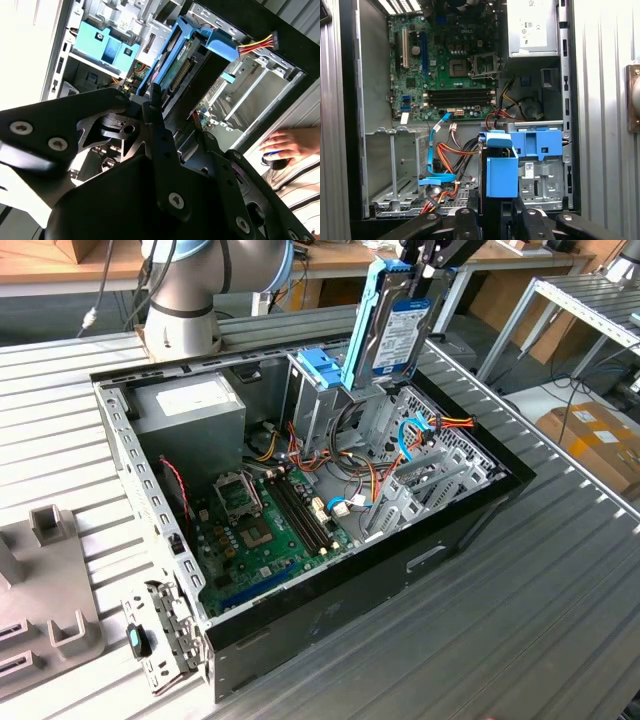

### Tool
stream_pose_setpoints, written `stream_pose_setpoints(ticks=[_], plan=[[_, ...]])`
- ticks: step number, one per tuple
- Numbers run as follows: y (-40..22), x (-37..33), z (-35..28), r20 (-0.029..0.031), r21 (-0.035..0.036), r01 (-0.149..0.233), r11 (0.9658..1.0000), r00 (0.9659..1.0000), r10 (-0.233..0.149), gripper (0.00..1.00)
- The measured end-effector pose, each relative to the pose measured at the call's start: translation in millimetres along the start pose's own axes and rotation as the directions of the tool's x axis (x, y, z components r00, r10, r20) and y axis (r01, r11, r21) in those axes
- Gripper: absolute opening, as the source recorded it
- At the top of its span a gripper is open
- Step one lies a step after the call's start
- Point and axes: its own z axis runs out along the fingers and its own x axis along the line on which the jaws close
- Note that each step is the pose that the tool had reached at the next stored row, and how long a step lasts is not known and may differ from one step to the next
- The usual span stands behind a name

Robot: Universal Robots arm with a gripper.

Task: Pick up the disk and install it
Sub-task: 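Pick up the disk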

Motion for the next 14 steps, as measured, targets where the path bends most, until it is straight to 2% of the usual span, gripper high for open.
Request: stream_pose_setpoints(ticks=[5,8,14], plan=[[0.0,0.7,-0.1,-0.0002,0.0,0.0,1.0,1.0,0.0,0.35],[-0.4,7.2,-0.1,-0.0001,0.0,0.0,1.0,1.0,0.0,0.35],[-0.8,15.6,-0.1,-0.0001,0.0,0.0,1.0,1.0,0.0,0.35]])
